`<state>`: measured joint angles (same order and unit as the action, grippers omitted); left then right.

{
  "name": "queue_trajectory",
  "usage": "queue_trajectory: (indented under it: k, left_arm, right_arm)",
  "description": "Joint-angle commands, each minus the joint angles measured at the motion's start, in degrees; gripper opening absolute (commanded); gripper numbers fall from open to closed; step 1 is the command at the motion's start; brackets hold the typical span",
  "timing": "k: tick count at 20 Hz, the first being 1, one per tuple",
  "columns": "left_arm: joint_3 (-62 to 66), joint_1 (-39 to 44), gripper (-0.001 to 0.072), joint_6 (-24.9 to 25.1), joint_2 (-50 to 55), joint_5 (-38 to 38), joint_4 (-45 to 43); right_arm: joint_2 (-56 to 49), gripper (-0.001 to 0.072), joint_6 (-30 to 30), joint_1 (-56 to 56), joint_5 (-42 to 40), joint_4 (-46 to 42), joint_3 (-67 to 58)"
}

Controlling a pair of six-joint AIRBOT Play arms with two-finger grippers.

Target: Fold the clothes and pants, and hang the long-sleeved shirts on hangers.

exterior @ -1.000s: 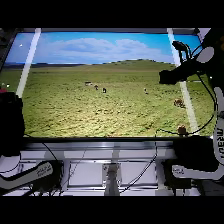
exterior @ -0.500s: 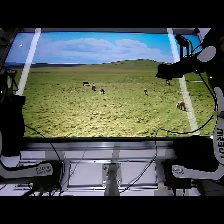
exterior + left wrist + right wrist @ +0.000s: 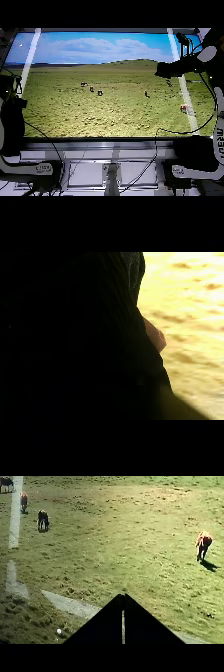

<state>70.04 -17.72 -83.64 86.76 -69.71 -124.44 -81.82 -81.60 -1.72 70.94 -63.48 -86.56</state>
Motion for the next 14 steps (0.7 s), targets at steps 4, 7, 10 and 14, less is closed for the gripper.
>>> queue_trajectory:
  k: [4, 7, 10, 14]
  left_arm:
    - [0.0, 0.0, 0.0006, -3.4, 0.5, 0.0, -1.2]
    - [0.0, 0.0, 0.0003, -3.7, 0.5, 0.0, -1.1]
    - [0.0, 0.0, 0.0003, -4.3, -0.8, 0.7, 1.3]
    - [0.0, 0.1, 0.0005, -3.8, -5.2, 3.1, 6.6]
  right_arm:
    - [0.0, 0.0018, 0.0, 0.0, -0.1, 0.3, 0.0]
    - [0.0, 0.0017, 0.0, 0.0, 0.0, 0.3, 0.0]
    - [0.0, 0.0016, 0.0, 0.0, -0.1, 0.3, 0.0]
    - [0.0, 0.0017, 0.0, 0.0, -0.2, 0.2, 0.0]
